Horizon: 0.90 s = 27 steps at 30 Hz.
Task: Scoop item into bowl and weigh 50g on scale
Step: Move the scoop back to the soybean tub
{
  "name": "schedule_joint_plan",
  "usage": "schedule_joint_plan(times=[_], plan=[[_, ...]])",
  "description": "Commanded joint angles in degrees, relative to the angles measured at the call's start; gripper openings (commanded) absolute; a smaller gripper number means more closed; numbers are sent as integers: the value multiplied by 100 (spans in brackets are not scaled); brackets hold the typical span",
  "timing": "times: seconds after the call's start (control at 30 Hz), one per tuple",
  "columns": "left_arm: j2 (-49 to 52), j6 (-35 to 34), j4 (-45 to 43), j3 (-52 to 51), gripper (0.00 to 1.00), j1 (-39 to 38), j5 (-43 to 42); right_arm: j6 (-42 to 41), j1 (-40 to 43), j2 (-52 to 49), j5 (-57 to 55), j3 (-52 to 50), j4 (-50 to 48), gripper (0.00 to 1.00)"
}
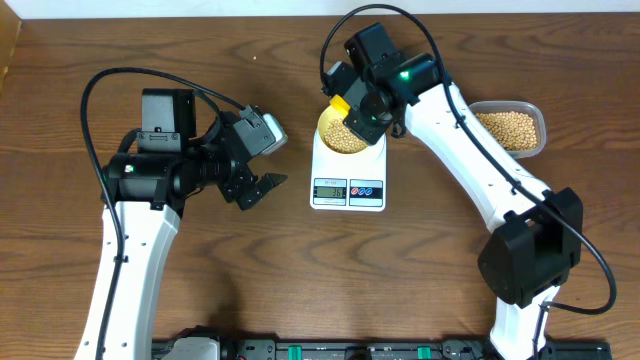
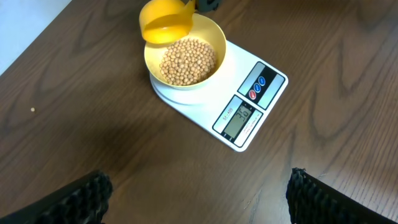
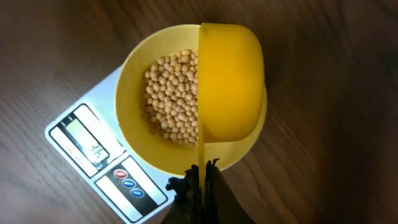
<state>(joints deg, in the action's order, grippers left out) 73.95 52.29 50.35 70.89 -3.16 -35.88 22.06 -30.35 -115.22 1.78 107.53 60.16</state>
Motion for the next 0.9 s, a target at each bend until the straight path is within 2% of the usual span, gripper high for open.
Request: schedule_joint_plan(times=[0.0,0.13,0.4,0.5,0.7,0.87], plan=[[44,-57,11,-42,92,24,-74,70,-11,55,-74,133,-22,1],[44,-57,11,-42,92,24,-74,2,0,55,81,133,-22,1],[44,-57,11,-42,92,24,-74,-946,433,61,686,472,85,1],[44,-57,11,-42,92,24,-74,-1224,785,61,767,951,442,1],[44,-57,11,-42,92,24,-74,-1239,1648,61,763,1725,1440,1],[44,-57,11,-42,92,24,-74,-1287,2398,61,765,1801,2085,1]])
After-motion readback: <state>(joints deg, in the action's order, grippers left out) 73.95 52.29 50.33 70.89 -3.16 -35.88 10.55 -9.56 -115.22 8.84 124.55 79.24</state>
